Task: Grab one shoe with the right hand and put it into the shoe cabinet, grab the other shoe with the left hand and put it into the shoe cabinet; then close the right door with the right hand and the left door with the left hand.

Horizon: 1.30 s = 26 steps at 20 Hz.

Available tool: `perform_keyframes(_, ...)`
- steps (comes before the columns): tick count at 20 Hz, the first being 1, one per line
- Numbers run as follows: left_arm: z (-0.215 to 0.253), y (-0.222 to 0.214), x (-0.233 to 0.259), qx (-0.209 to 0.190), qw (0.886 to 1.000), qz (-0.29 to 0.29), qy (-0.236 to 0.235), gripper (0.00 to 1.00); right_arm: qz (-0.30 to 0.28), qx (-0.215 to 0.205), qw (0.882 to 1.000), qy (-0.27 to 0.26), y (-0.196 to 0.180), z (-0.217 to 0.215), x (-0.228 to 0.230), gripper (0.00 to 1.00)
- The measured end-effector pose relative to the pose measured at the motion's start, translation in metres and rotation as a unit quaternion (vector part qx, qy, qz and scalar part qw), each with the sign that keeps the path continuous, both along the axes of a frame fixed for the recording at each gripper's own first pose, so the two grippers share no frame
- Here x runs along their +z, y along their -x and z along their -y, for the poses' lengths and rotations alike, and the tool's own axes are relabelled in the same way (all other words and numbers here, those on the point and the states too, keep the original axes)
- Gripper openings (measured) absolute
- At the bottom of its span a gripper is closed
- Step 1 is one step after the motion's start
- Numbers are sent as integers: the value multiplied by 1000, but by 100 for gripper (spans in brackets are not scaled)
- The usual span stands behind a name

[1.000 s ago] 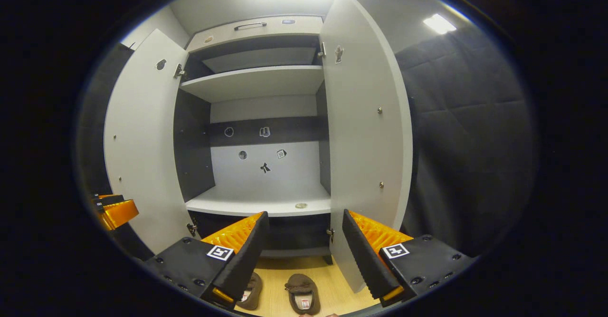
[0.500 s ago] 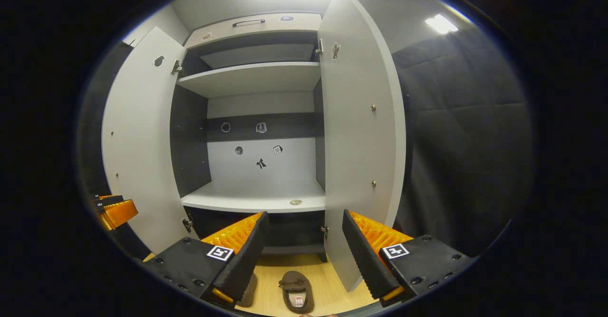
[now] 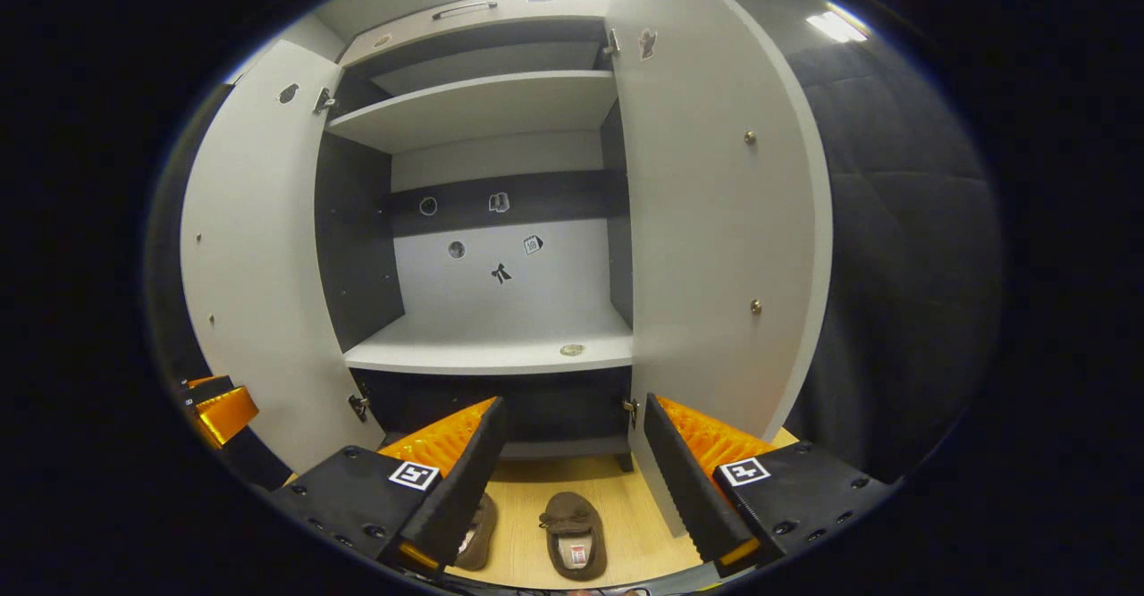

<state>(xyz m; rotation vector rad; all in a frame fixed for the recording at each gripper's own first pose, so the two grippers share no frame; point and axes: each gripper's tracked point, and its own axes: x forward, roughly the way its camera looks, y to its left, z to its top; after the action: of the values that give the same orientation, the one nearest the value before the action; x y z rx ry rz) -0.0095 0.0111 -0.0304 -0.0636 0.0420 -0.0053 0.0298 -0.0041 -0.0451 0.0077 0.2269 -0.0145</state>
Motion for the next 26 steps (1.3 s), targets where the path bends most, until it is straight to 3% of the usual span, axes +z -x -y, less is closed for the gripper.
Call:
perform_keyframes(6,-7,5,-6,12,1000,-9,9,84,-58,24,998,-2,-11,-21,-40,98)
perform_keyframes(10,-13,15,-10,21,1000,-13,11,84,-111,30,993,33,-12,-25,-78,98)
perform_keyframes(15,-13,26,-23,20,999,-27,17,84,-151,75,986,2,-7,-48,-123,98)
perform_keyframes(26,-19,41,-55,29,997,-65,6,84,-276,87,957,-9,11,-58,-248,98)
